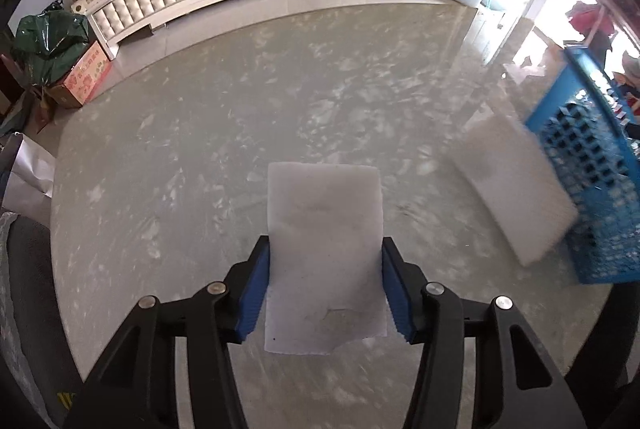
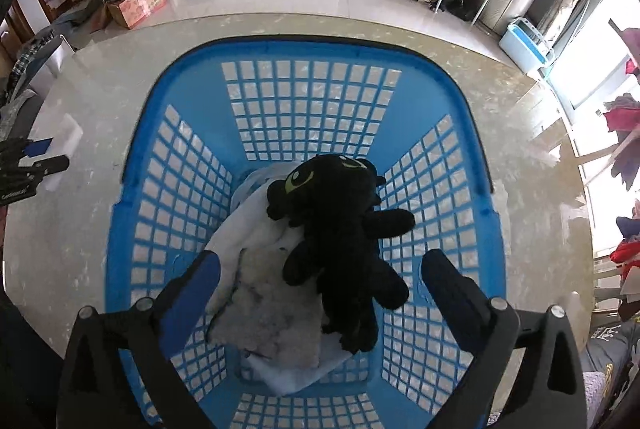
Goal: Organize soft objects
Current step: 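Grasp the white foam block with the left tool and lift it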
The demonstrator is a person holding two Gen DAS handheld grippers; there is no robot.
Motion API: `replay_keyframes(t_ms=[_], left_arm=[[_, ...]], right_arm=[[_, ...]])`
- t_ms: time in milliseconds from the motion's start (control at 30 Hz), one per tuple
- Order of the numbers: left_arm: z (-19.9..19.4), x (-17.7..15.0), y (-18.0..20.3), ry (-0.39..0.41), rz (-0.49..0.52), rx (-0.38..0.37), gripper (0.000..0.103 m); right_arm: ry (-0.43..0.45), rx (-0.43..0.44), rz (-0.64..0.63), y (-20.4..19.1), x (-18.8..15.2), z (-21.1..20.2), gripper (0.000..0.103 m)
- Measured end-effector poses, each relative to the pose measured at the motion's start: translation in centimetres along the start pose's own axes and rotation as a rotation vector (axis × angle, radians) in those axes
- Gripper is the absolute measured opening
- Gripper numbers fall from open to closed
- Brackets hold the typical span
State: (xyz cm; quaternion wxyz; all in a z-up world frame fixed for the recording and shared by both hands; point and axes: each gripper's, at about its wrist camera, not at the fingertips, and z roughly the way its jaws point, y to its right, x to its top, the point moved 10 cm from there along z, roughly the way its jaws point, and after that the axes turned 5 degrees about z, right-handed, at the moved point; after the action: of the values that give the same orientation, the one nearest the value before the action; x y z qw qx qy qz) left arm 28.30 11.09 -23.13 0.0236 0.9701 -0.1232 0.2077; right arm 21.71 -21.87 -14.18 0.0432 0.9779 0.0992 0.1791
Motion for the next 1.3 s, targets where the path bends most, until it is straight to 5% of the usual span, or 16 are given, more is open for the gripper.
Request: replay_keyframes(t_ms=[367, 800, 1300], left_arm=[[-8.0, -0.2, 5.1, 0.072, 0.051, -0.041, 0.050], [-13.4, 2.8, 16.9, 0.119, 0.148, -0.140, 0.050], [-10.0, 7.2, 28.5, 0.086, 0.297, -0.179, 0.050]], right_arm=[[0.077, 0.022, 0.085, 3.2, -4.8, -5.2, 0.103], [0.134, 0.068, 0.125, 6.2, -8.3, -8.4, 0.103], [0.139, 0.087, 0.119, 9.6, -9.3, -7.1, 0.103]])
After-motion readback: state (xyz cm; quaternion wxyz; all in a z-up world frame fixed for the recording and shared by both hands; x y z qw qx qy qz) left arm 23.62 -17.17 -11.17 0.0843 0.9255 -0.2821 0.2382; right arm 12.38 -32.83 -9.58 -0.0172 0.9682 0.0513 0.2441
